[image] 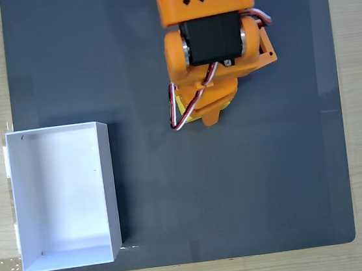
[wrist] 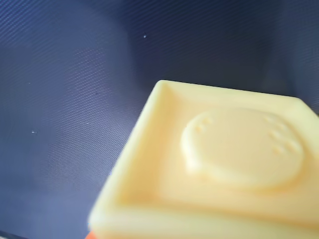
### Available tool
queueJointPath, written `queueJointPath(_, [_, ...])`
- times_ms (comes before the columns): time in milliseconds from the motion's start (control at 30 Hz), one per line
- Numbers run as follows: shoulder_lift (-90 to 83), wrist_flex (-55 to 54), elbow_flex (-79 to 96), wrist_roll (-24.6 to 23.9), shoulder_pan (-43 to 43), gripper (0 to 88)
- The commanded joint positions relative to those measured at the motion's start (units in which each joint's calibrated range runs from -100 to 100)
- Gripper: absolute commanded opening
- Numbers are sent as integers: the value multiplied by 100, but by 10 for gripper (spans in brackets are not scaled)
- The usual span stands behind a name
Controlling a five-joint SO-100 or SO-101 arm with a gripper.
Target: Grasp a yellow block and put it in the box
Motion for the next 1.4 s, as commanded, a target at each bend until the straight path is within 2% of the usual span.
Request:
queueJointPath(0, [-106,-39,-248,20,-3,239])
queueJointPath(133, [-326,-39,-655,-22,22,233])
queueJointPath(433, [-733,-83,-3097,-1087,325,233])
queueJointPath(567, [-707,-746,-3604,-1328,864,233])
queueJointPath(733, [-292,-1898,-3649,-1271,1579,233])
queueJointPath(933, [360,-2570,-3685,-956,2219,233])
queueJointPath(1367, [1199,-2770,-3685,-709,2792,235])
